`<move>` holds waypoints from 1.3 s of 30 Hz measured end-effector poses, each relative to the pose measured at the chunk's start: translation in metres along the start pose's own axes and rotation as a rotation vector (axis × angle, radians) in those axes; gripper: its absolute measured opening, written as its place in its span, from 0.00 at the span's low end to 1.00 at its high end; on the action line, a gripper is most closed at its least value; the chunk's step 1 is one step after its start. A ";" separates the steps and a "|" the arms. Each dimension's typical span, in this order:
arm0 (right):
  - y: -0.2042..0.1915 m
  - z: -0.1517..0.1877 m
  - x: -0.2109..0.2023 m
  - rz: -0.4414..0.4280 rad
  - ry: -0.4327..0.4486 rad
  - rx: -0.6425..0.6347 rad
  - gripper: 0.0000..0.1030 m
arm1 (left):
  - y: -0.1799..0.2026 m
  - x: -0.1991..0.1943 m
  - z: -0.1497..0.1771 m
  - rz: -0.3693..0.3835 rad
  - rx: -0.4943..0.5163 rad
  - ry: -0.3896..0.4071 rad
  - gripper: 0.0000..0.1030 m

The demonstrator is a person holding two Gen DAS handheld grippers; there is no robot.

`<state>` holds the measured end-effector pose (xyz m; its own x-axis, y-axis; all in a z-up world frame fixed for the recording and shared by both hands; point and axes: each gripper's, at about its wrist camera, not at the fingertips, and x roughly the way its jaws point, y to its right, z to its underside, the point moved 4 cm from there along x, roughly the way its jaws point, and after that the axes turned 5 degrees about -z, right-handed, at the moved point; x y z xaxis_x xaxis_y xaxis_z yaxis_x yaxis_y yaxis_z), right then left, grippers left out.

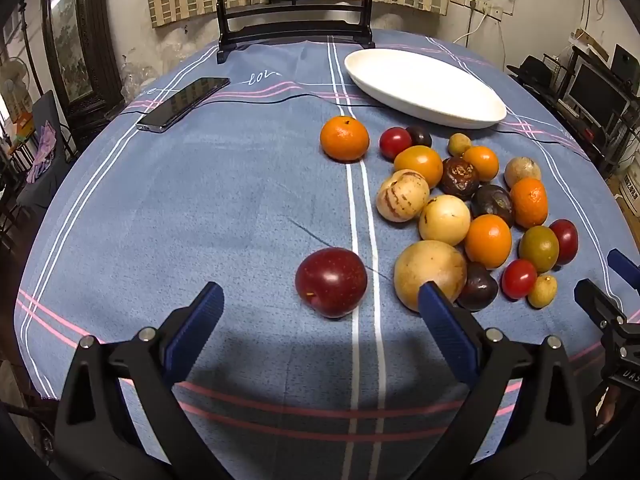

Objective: Organize fruits

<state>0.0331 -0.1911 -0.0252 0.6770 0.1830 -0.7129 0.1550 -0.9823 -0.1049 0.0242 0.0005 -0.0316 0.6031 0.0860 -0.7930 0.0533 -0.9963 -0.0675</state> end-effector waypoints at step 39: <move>0.001 0.004 0.003 -0.001 -0.020 0.003 0.99 | 0.000 0.000 0.000 0.001 -0.002 0.002 0.97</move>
<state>0.0320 -0.1916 -0.0305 0.6624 0.1830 -0.7264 0.1537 -0.9823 -0.1073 0.0240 0.0008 -0.0316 0.6044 0.0849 -0.7922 0.0541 -0.9964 -0.0656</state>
